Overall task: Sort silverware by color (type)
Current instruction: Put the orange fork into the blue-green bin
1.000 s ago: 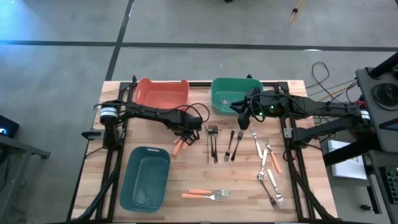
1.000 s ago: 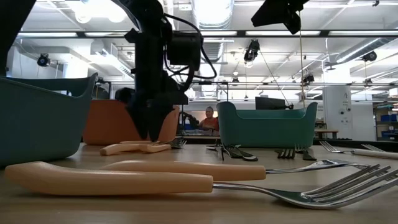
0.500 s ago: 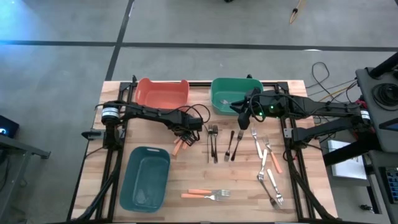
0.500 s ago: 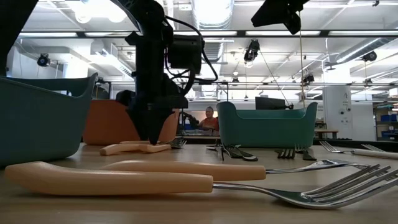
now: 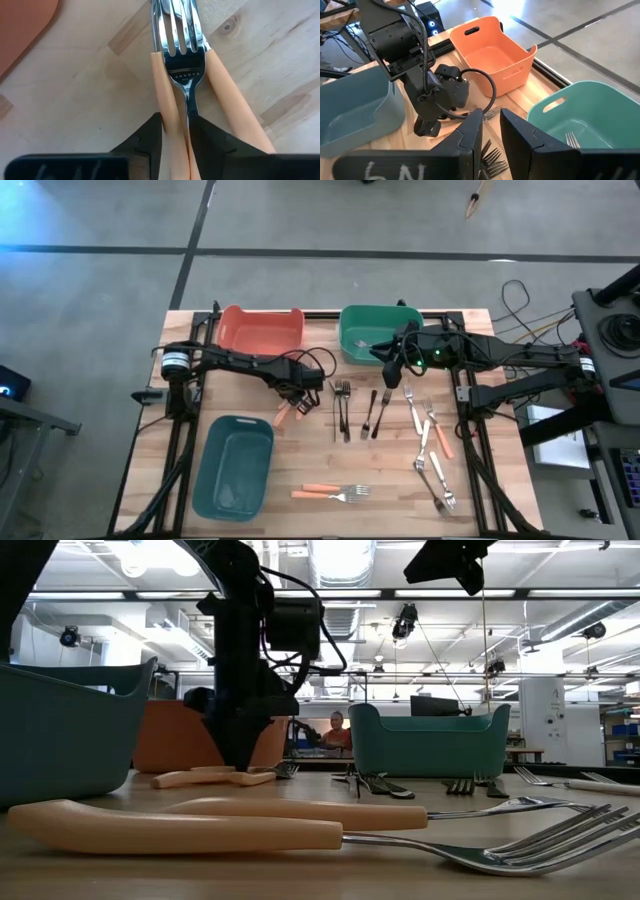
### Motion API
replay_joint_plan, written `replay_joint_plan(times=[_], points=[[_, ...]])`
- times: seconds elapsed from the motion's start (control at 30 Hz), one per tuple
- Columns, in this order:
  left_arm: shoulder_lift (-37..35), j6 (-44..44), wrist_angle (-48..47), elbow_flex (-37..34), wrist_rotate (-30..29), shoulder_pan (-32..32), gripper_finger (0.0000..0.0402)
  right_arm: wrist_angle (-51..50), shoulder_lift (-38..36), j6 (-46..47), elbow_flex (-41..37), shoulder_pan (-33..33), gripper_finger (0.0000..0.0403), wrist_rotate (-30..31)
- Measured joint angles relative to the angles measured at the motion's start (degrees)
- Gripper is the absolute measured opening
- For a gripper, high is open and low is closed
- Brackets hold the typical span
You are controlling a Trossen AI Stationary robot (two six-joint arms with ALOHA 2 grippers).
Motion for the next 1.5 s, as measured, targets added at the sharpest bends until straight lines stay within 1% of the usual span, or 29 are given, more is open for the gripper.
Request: replay_joint_plan(times=[0.3, 0.37, 0.5, 0.8, 0.97, 1.07, 1.13, 1.27, 1.3, 1.4, 1.5], points=[[-0.3, 0.0, -0.5, 0.4, 1.0, 0.0, 0.0021, 0.0, 0.0, 0.0, 0.0, 0.1, 0.0059, 0.0], [-0.6, 0.0, -0.5, 0.4, 1.2, 0.0, 0.0015, 0.0, 0.0, 0.0, 0.0, 0.1, 0.0059, 0.0], [-0.8, 0.1, -0.7, 0.4, 1.2, 0.0, 0.0023, 0.0, 0.0, 0.0, 0.0, 0.1, 0.0059, 0.0], [-0.4, 0.3, 0.5, -0.3, 1.0, 0.0, 0.0075, 0.0, 0.0, 0.0, 0.0, 0.1, 0.0059, 0.0], [-0.2, 0.4, 1.6, -1.2, 0.8, 0.0, 0.0083, 0.0, 0.0, 0.0, 0.0, 0.1, 0.0059, 0.0], [-0.2, 0.7, 1.7, -1.2, 0.7, 0.0, 0.0081, 0.0, 0.0, 0.0, 0.0, 0.1, 0.0059, 0.0], [-0.2, 0.7, 1.7, -1.2, 0.7, 0.0, 0.0073, 0.0, 0.0, 0.0, 0.0, 0.1, 0.0059, 0.0], [-0.2, 0.7, 1.8, -1.2, 0.8, 0.0, 0.0027, 0.0, 0.0, 0.0, 0.0, 0.1, 0.0059, 0.0], [-0.2, 0.7, 1.8, -1.2, 0.8, 0.0, 0.0022, 0.0, 0.0, 0.0, 0.0, 0.1, 0.0059, 0.0], [-0.5, 0.7, 1.6, -1.3, 0.8, 0.0, 0.0022, 0.0, 0.0, 0.0, 0.0, 0.1, 0.0059, 0.0], [-1.0, 0.5, -1.0, -0.5, 0.0, 0.0, 0.0022, 0.0, 0.0, 0.0, 0.0, 0.1, 0.0059, 0.0]])
